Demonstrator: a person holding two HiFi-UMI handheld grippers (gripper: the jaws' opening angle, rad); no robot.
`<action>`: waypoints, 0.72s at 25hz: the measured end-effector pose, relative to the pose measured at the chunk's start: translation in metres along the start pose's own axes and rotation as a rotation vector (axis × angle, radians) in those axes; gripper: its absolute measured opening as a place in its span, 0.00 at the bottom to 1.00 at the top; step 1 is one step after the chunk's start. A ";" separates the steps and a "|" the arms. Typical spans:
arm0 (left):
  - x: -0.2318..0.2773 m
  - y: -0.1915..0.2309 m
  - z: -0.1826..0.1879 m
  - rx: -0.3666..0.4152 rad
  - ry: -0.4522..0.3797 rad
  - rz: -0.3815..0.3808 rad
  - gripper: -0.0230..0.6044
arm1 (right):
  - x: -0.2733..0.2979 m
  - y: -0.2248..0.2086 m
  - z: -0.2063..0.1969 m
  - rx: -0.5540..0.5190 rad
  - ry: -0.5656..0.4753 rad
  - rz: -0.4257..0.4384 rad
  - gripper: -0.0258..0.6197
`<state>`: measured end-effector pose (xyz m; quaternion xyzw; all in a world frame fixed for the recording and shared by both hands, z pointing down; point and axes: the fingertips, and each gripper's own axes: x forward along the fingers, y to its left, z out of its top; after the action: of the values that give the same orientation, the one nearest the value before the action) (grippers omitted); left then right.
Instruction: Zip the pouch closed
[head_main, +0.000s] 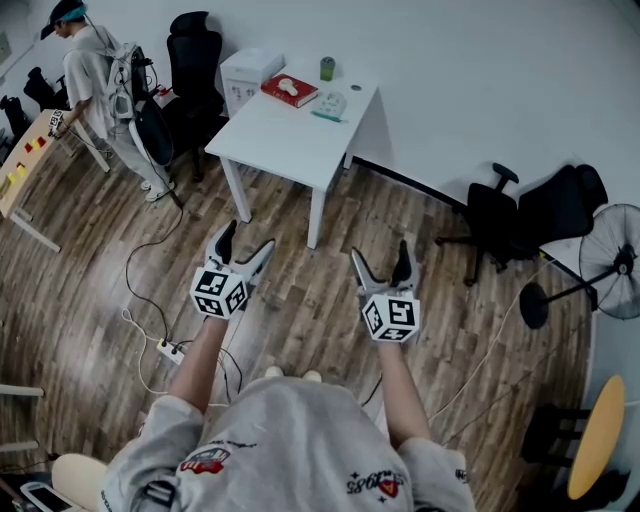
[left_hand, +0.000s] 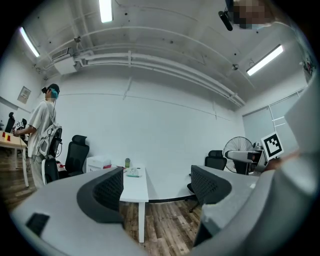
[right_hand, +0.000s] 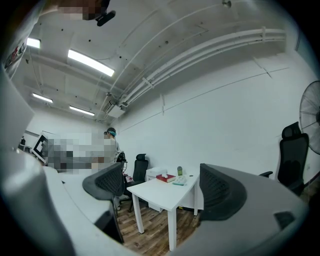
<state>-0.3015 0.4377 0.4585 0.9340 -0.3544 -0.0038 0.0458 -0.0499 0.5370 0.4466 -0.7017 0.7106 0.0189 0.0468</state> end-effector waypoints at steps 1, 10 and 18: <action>0.002 -0.004 0.001 0.001 -0.002 0.004 0.69 | -0.002 -0.005 0.001 0.004 0.002 0.002 0.78; 0.007 -0.042 -0.006 0.003 0.019 0.001 0.69 | -0.011 -0.036 -0.006 0.032 0.002 0.025 0.77; 0.031 -0.038 -0.010 -0.003 0.028 -0.009 0.68 | 0.015 -0.052 -0.022 0.044 0.026 0.044 0.77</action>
<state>-0.2530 0.4459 0.4657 0.9354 -0.3496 0.0087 0.0521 0.0010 0.5192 0.4691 -0.6850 0.7267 -0.0051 0.0525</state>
